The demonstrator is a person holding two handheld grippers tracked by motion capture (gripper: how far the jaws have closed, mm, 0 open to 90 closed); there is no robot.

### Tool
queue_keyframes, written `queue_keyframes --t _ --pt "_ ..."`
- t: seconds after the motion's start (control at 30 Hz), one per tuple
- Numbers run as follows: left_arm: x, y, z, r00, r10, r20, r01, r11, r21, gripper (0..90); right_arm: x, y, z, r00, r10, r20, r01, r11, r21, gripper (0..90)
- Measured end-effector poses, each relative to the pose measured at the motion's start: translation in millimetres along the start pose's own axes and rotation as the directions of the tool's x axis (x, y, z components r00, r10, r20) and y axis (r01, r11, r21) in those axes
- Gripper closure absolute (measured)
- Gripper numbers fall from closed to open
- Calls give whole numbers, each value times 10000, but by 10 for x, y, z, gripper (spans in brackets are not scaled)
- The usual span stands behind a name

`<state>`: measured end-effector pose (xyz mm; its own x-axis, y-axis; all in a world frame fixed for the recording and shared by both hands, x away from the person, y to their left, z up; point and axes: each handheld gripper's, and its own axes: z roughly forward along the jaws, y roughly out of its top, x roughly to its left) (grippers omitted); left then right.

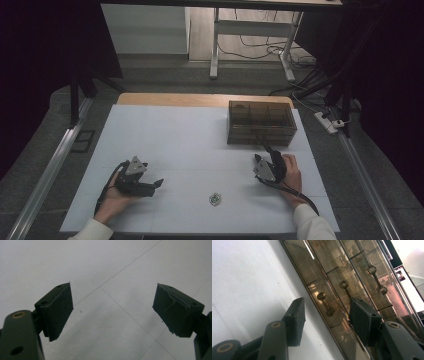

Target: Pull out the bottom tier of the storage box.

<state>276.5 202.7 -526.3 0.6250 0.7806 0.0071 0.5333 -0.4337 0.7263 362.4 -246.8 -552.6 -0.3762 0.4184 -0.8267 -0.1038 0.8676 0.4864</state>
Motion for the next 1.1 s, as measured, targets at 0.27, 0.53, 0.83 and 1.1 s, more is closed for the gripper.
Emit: queue_keyframes --t 0.27,0.53,0.83,1.1 --pt "-7 -1 -3 10000 -26 -18 26 10000 -34 165 -15 -27 50 9999 -30 97 30 10000 27 486" --pt "-21 2 -8 10000 6 56 -6 10000 -45 163 -26 -39 92 9998 -32 184 30 9999 100 505" --pt "-18 4 -34 10000 -83 33 84 9997 -249 164 -34 -49 137 9997 -146 188 143 9998 140 536" --pt "-8 0 -25 9999 -147 73 148 9998 -160 162 -33 -54 177 9987 -382 324 378 9992 111 575"
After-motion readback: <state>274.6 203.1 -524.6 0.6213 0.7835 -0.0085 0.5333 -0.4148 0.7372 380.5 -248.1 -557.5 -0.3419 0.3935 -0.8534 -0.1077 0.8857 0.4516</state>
